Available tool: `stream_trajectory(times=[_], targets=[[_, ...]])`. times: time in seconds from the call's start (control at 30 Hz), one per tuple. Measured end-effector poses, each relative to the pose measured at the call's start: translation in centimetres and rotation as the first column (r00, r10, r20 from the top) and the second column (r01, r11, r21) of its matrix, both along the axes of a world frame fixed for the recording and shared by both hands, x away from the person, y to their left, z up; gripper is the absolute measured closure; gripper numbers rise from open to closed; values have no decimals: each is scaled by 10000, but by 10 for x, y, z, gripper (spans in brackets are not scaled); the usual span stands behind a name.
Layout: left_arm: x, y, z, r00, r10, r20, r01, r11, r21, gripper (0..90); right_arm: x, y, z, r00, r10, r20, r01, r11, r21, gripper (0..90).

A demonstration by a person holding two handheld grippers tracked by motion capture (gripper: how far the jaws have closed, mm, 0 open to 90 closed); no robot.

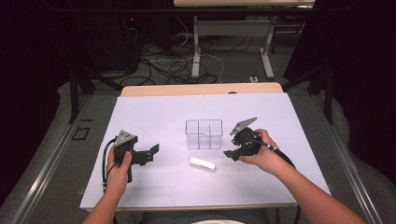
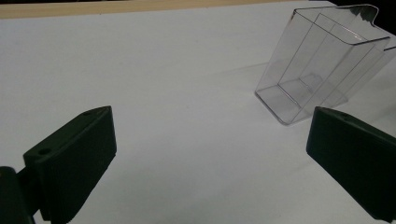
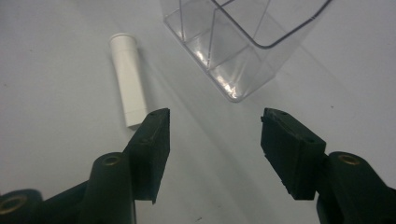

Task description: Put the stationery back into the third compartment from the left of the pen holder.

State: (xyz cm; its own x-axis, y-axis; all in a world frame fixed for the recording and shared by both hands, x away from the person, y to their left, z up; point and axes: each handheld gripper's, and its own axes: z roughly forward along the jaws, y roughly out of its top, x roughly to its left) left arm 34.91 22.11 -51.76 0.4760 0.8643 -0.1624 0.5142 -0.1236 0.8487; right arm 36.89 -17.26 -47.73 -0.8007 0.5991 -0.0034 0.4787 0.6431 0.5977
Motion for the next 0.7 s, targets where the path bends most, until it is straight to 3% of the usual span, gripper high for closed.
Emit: stream_trajectory(times=[0.07, 0.1, 0.23, 0.47, 0.5, 0.7], targets=[[1, 0, 0, 10000, -68, 24, 68, 10000, 43, 16, 1, 3, -1, 10000, 96, 14, -96, 10000, 4, 421], [1, 0, -1, 10000, -88, -2, 88, 9999, 65, 16, 1, 9, -1, 9993, 271, -266, -274, 9996, -84, 416], [2, -1, -1, 9999, -112, -13, 112, 9999, 28, 16, 1, 19, 0, 9980, 319, -538, -327, 9994, -126, 408], [2, -1, -1, 9999, -166, 11, 166, 9998, 91, 16, 0, 42, -2, 9944, 855, -617, -893, 9941, -612, 404], [2, -1, -1, 9999, -160, -22, 160, 9999, 17, 16, 1, 50, -1, 9922, 1096, -598, -1135, 9914, -659, 446], [2, -1, -1, 9999, -162, -23, 162, 9999, -12, 16, 0, 67, 0, 9879, 1462, -521, -1503, 9850, -850, 493]])
